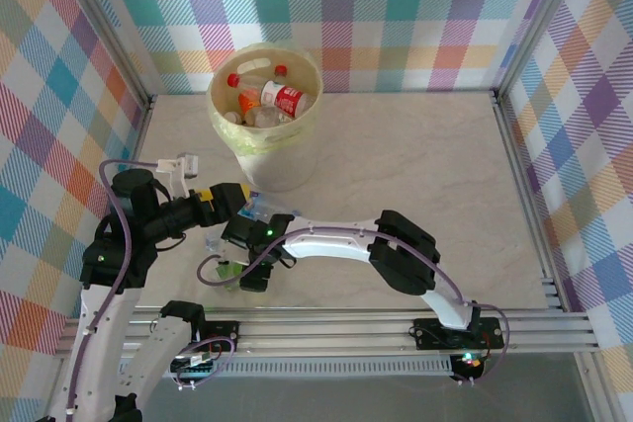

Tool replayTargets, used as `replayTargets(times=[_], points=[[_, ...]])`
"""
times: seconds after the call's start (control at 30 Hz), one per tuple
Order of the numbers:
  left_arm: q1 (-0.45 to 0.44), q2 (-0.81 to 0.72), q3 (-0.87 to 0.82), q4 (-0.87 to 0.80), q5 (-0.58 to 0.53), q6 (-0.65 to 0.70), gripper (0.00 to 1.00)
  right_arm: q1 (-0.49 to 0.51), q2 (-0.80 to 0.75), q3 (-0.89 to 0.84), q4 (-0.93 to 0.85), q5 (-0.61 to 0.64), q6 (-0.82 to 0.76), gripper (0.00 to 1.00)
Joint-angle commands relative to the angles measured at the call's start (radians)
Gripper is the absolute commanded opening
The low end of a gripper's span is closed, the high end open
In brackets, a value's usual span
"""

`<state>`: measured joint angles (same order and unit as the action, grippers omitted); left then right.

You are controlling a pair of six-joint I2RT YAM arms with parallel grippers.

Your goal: Put the plastic bottles in the bin

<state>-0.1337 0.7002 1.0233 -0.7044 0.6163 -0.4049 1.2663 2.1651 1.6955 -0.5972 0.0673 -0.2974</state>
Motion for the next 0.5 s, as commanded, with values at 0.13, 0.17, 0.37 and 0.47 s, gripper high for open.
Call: replayTargets(times=[0.13, 0.17, 0.37, 0.47], points=[[0.009, -0.007, -0.015, 0.034, 0.023, -0.02, 1.0, 0.011, 0.068, 0.076, -0.032, 0.018, 0.006, 0.85], [0.009, -0.005, -0.015, 0.037, 0.023, -0.02, 1.0, 0.011, 0.072, 0.078, -0.032, 0.034, 0.015, 0.83], [0.008, 0.01, -0.013, 0.046, 0.028, -0.025, 1.0, 0.011, 0.028, -0.001, 0.006, 0.057, 0.071, 0.7], [0.008, 0.006, -0.029, 0.048, 0.025, -0.03, 1.0, 0.011, 0.001, -0.039, 0.011, 0.067, 0.092, 0.67]])
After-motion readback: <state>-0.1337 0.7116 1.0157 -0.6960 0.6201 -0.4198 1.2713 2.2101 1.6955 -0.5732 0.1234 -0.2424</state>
